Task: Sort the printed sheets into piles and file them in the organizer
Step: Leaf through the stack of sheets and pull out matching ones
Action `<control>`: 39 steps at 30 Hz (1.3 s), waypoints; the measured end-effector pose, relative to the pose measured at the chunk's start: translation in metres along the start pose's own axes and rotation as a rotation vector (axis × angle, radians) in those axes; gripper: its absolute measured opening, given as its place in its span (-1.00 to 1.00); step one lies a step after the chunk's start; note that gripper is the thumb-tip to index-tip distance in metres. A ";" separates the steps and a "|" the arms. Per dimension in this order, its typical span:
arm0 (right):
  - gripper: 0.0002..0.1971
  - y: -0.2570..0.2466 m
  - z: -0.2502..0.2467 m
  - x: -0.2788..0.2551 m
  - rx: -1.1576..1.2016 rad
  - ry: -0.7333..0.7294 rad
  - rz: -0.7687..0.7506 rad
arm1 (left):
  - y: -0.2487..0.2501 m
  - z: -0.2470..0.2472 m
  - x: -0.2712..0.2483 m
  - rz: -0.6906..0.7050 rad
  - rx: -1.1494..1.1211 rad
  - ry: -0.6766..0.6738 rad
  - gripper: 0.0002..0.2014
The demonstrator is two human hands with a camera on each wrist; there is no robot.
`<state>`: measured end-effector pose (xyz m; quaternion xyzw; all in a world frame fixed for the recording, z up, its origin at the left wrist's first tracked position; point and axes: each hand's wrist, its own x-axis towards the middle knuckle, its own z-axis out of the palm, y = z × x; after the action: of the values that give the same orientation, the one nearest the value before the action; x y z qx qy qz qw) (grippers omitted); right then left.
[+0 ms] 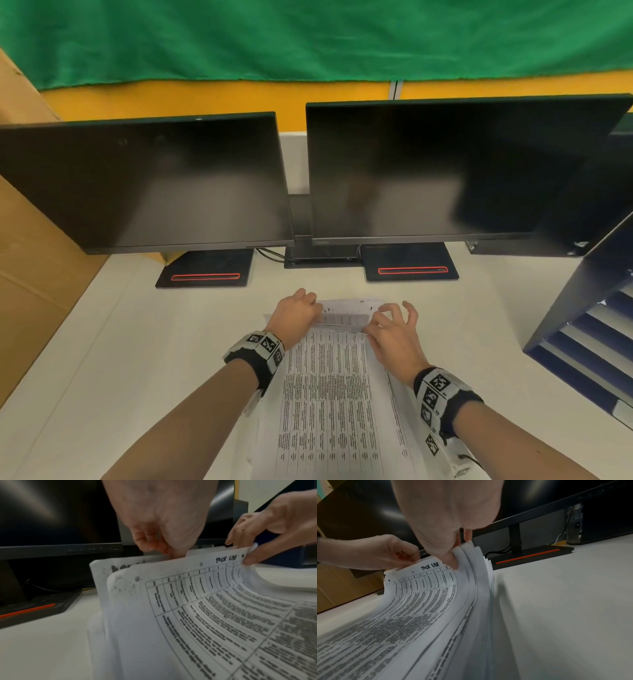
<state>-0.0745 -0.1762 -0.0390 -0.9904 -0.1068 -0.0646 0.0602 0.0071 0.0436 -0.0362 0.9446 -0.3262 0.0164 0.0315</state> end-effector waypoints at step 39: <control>-0.90 -0.007 0.008 -0.008 0.447 0.010 0.033 | 0.009 -0.003 -0.005 0.020 0.178 -0.142 -0.93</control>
<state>-0.0830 -0.1701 -0.0477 -0.9536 -0.1018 -0.0433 0.2799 -0.0026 0.0397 -0.0329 0.9392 -0.3341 -0.0211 -0.0761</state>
